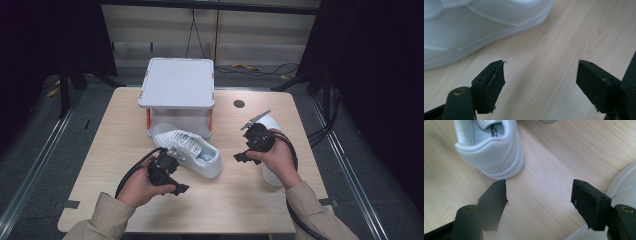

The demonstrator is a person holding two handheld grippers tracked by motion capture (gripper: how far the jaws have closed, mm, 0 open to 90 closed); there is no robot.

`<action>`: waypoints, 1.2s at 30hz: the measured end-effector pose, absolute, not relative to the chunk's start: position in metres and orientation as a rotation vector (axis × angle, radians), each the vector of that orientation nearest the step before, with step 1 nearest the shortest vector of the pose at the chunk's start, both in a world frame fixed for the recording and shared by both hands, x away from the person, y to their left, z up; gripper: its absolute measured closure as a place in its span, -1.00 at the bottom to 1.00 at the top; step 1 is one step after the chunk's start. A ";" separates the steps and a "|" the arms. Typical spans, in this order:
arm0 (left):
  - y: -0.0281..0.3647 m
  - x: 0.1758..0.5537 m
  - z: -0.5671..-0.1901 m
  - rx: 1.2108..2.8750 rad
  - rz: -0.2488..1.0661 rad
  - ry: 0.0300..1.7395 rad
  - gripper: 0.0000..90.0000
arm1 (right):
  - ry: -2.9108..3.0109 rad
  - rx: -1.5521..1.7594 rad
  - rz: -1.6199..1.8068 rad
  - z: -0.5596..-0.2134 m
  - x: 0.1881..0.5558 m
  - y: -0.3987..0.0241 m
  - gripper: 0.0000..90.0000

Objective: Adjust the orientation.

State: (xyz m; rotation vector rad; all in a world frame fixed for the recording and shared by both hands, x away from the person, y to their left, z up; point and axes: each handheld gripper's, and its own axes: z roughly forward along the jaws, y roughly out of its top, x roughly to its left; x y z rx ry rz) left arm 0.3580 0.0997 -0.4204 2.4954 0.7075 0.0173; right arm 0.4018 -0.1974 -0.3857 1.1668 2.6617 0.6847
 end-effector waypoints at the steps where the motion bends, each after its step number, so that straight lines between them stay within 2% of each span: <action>1: 0.100 0.358 -0.420 2.495 0.017 0.707 -0.50 | 2.662 1.167 0.685 -0.386 0.402 -0.197 -0.37; 7: 0.079 0.370 -0.400 2.479 0.038 0.679 -0.46 | 2.649 1.197 0.681 -0.390 0.401 -0.209 -0.38; 13: 0.046 0.382 -0.392 2.491 0.042 0.585 -0.24 | 2.641 1.209 0.679 -0.391 0.400 -0.214 -0.39; 28: 0.004 0.407 -0.414 2.546 0.002 0.670 -0.08 | 2.636 1.249 0.671 -0.394 0.401 -0.222 -0.39; 36: -0.007 0.409 -0.422 2.533 -0.037 0.697 0.21 | 2.650 1.239 0.671 -0.400 0.402 -0.221 -0.39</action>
